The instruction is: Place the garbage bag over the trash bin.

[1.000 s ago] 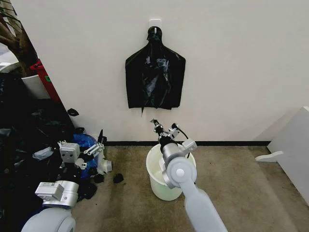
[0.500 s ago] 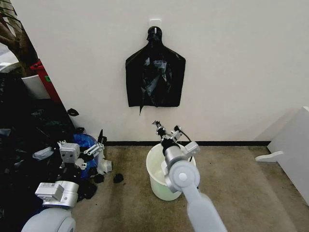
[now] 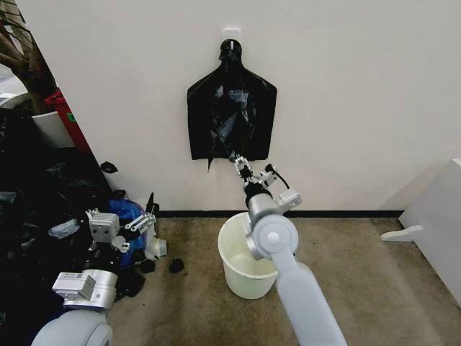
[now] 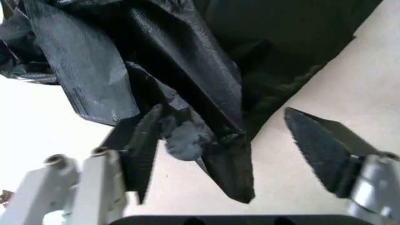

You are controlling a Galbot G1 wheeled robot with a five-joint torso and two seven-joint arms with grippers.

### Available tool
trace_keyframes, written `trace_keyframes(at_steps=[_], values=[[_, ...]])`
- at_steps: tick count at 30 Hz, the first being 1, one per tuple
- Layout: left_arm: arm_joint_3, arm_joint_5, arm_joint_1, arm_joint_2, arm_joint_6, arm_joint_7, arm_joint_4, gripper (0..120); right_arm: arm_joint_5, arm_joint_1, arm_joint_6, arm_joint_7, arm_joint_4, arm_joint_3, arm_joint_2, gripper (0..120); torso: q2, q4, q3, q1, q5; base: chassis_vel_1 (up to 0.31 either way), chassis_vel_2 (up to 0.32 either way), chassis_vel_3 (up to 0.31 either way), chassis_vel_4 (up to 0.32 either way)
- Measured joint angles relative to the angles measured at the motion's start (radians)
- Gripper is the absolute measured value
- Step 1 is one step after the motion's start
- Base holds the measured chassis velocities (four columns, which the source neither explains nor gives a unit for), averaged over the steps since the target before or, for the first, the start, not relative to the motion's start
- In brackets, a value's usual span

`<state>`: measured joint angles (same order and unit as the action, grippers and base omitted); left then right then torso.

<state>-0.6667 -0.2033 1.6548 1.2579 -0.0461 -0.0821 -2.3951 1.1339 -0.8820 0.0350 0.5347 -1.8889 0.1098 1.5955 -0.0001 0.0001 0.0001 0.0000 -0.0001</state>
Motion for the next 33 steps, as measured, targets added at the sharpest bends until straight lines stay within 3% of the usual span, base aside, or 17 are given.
trace_keyframes(at_steps=[4, 7, 16, 20, 21, 33], values=[[0.001, 0.001, -0.001, 0.001, 0.000, 0.001, 0.000, 100, 0.005, 0.030, -0.002, 0.000, 0.048, 0.003, 0.012, 93, 0.000, 0.0000, 0.000, 0.000, 0.0000, 0.000, 0.000, 0.000, 0.000], [0.000, 0.001, -0.001, 0.000, 0.000, 0.001, 0.000, 100, 0.013, 0.041, -0.004, -0.002, 0.069, 0.010, 0.012, 98, 0.000, -0.0001, 0.000, 0.000, 0.0000, 0.000, 0.000, 0.000, 0.000], [0.000, 0.004, 0.000, 0.003, 0.000, 0.001, -0.001, 100, 0.057, 0.078, -0.006, -0.024, 0.120, 0.025, 0.013, 98, 0.000, -0.0001, 0.000, 0.000, 0.0001, 0.000, 0.000, 0.000, 0.000], [0.001, 0.008, 0.000, 0.006, -0.001, 0.001, -0.001, 100, 0.071, 0.099, -0.007, -0.028, 0.148, 0.031, 0.014, 91, 0.000, 0.0000, 0.000, 0.000, 0.0000, 0.000, 0.000, 0.000, 0.000], [0.001, 0.009, 0.000, 0.007, -0.001, 0.001, -0.001, 100, 0.075, 0.105, -0.008, -0.031, 0.157, 0.036, 0.014, 83, 0.000, 0.0000, 0.000, 0.000, 0.0000, 0.000, 0.000, 0.000, 0.000], [0.002, 0.021, 0.001, 0.015, 0.004, 0.002, 0.003, 100, 0.084, 0.098, 0.001, -0.077, 0.184, 0.047, 0.013, 39, 0.000, -0.0001, 0.000, 0.000, 0.0001, 0.000, 0.000, 0.000, 0.000]])
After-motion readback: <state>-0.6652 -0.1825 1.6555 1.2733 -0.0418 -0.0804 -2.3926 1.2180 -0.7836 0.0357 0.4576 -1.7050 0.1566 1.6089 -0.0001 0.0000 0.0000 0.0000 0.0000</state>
